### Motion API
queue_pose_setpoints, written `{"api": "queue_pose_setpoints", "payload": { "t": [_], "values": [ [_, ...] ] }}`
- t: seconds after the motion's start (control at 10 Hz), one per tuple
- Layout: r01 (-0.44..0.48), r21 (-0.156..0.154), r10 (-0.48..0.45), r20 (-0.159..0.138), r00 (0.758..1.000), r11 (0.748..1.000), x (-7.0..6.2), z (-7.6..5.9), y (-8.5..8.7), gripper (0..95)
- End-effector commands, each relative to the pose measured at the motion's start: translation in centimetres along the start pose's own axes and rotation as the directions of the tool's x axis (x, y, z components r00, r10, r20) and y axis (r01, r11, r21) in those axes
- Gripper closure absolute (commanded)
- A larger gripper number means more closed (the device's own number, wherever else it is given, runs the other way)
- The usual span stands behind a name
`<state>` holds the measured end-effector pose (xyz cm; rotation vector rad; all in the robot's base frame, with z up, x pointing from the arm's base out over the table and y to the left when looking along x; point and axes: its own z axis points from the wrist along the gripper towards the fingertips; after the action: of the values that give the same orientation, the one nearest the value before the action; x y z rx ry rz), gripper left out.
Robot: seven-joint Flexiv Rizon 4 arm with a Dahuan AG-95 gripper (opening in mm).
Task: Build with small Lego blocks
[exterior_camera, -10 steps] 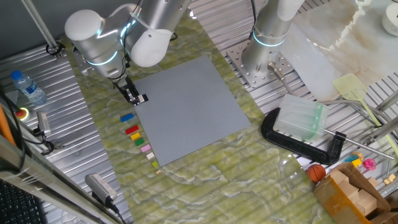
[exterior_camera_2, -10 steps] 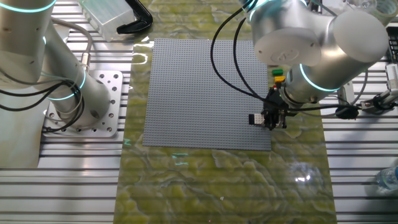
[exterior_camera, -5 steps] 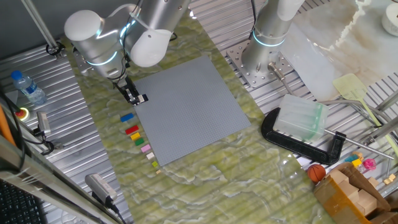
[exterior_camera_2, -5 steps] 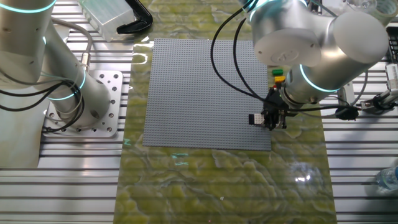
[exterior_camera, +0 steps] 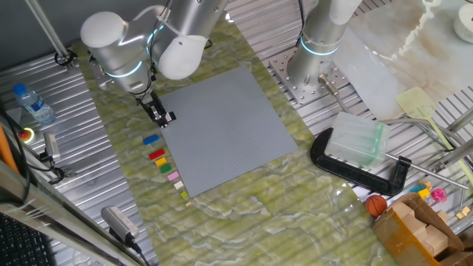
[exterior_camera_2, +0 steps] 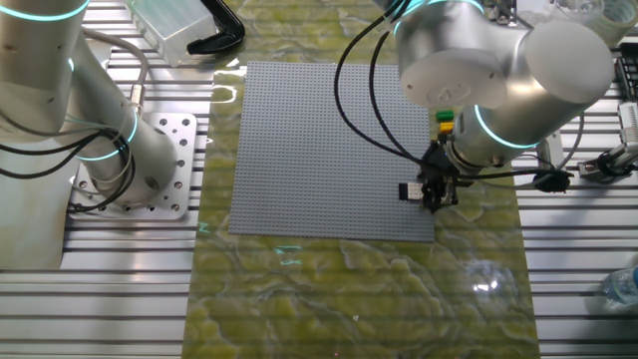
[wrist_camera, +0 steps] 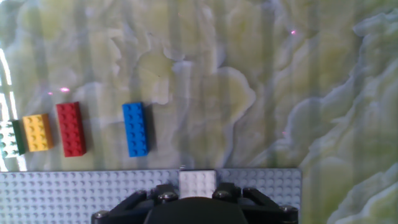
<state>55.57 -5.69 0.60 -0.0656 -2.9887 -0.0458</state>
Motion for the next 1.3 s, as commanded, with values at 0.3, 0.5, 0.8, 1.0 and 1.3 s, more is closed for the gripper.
{"api": "queue_pose_setpoints", "payload": {
  "t": [0.3, 0.5, 0.8, 1.0, 1.3],
  "values": [
    [0.003, 0.018, -0.003, -0.005, 1.000, 1.000, 0.2, -0.7, 0.4, 38.0],
    [0.000, 0.018, 0.000, -0.003, 1.000, 1.000, 0.5, -1.2, 0.6, 38.0],
    [-0.014, 0.033, 0.014, -0.004, 1.000, 0.999, 0.9, -1.9, 0.8, 95.0],
    [-0.022, 0.031, 0.022, 0.000, 1.000, 0.999, 1.0, -1.9, 0.8, 95.0],
    [-0.017, 0.033, 0.017, 0.006, 1.000, 0.999, 1.3, -1.5, 0.6, 95.0]
  ]
}}
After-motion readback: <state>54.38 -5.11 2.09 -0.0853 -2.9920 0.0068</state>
